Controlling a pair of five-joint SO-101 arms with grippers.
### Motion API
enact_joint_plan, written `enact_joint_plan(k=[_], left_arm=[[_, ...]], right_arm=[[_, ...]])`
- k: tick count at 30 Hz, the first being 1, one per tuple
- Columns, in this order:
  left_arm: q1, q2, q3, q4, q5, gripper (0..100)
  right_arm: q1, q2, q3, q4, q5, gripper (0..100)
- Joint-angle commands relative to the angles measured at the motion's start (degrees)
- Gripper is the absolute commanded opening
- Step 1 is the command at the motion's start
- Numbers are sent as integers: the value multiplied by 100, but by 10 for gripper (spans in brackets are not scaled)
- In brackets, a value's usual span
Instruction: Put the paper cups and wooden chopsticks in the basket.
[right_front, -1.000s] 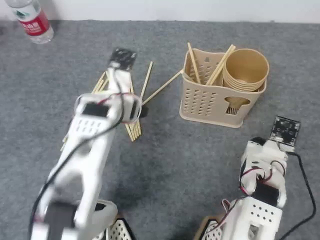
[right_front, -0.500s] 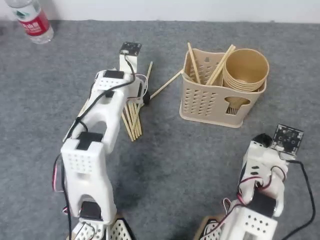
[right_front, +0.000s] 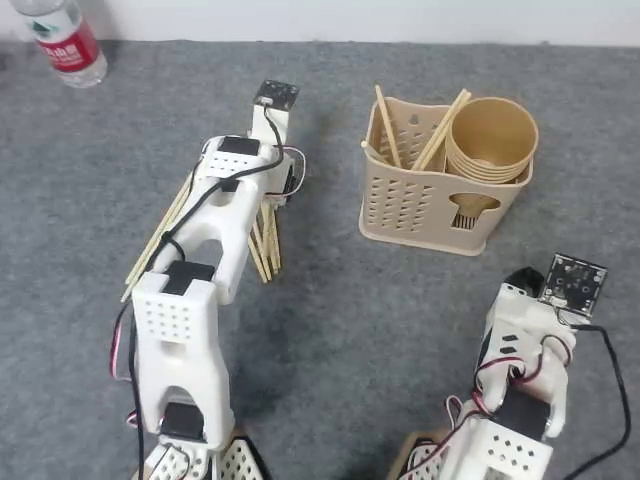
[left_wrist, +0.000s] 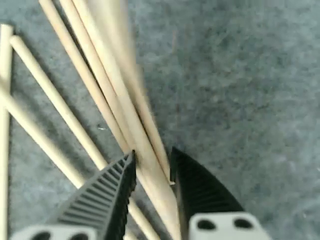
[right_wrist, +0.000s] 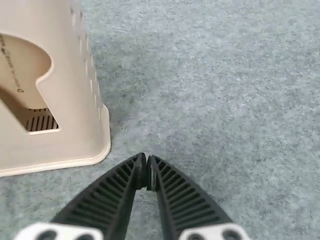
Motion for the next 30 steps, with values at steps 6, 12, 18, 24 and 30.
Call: enact_joint_plan(k=[6,12,18,24,30], left_arm=[[123,-79,-259,360,-105,46],[396,-79,-637,1090,-114,12],[519,-79,-1147,1960,-114,12],[475,-79,-1182,1969,-123,11],[510,-343,-1182,2013,-105,9]], right_arm=[[48,-57,-62,13,-26,7],[48,-57,-53,4,-18,7],[48,-66,-53,4,-18,7],[-92,-66,-44,4,-9,7],[-75,-66,-26,-101,-9,7]])
